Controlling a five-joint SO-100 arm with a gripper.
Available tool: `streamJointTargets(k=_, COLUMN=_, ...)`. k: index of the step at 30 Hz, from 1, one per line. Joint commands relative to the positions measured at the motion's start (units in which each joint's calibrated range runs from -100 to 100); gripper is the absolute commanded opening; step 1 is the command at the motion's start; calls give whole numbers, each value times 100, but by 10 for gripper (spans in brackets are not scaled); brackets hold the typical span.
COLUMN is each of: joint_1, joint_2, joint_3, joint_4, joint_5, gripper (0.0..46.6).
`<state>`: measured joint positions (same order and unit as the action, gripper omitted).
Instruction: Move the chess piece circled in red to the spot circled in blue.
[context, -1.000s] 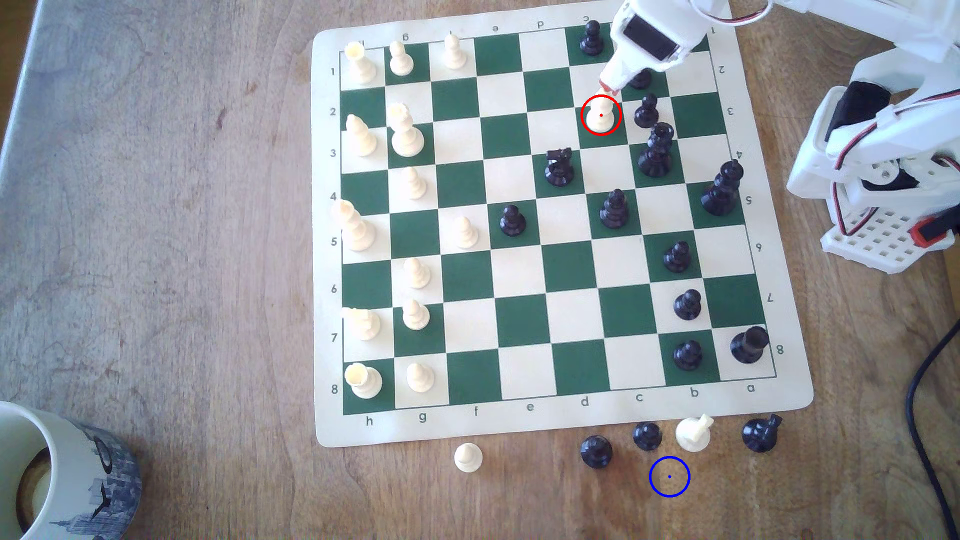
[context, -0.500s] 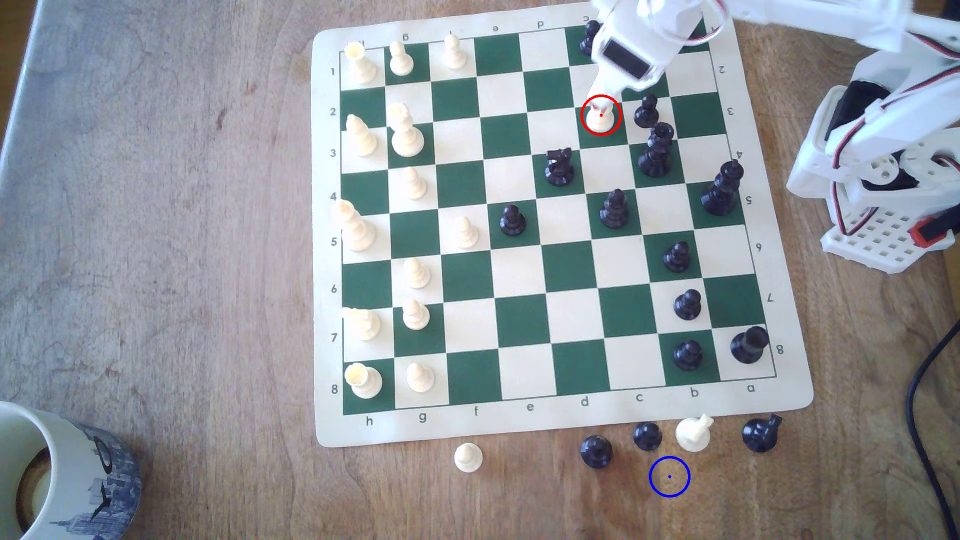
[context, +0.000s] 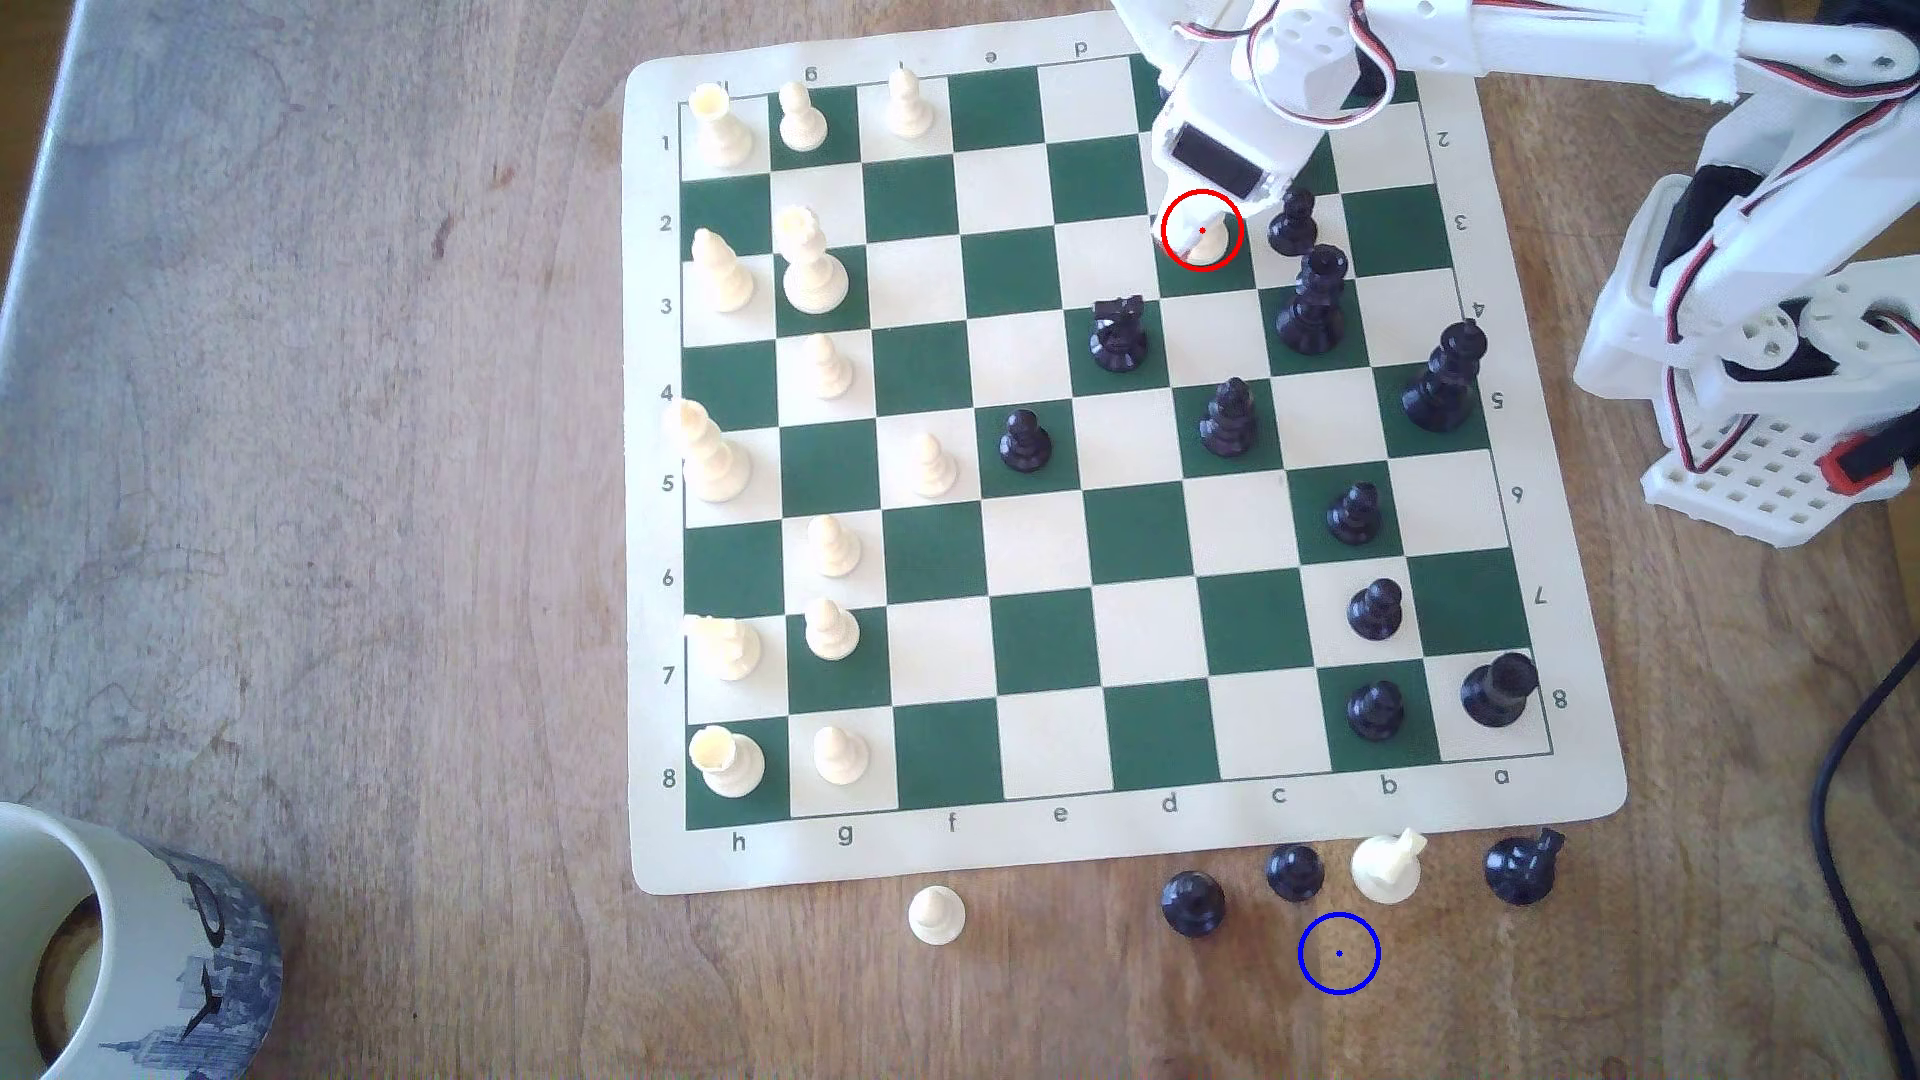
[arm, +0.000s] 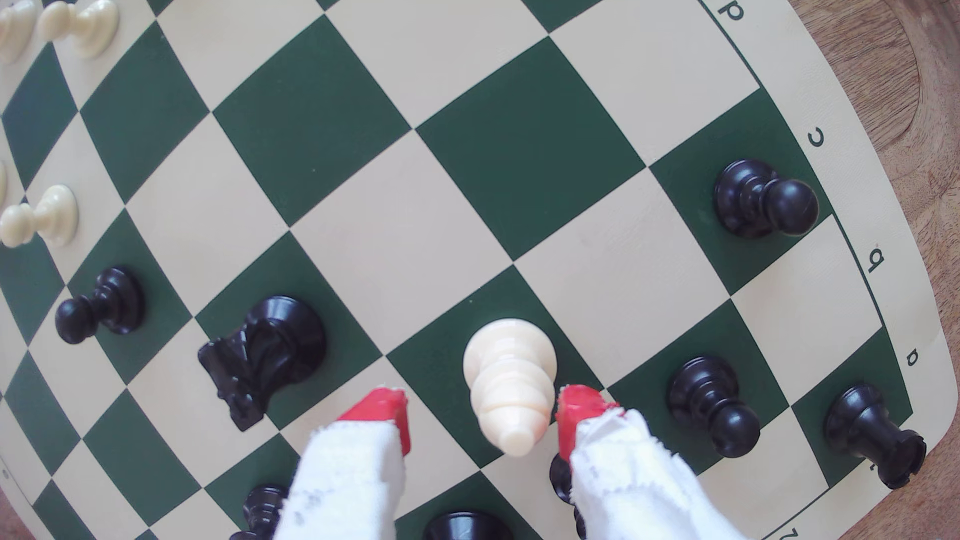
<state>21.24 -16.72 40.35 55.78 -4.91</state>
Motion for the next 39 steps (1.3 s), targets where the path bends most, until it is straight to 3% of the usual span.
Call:
streamJointTargets(k=1, joint_1=8, joint_2=-18, joint_3=-82, joint_4=-49, joint_5=-5, gripper=154)
streamJointTargets(k=13, joint_1=31, joint_2=194, joint_3=-137, joint_4=-41, joint_5=15, gripper=134)
streamJointTargets(k=19, joint_1=15, joint_2=220, joint_3=-200, joint_4=-41, joint_5=15, gripper=93)
streamJointTargets(k=32, joint_1=15, joint_2=186, joint_3=-309, joint_4=-131, joint_5=-5, gripper=122)
streamJointTargets(k=39, joint_1=0, joint_2=144, joint_3=-318, joint_4=-115, joint_5=5, gripper=73)
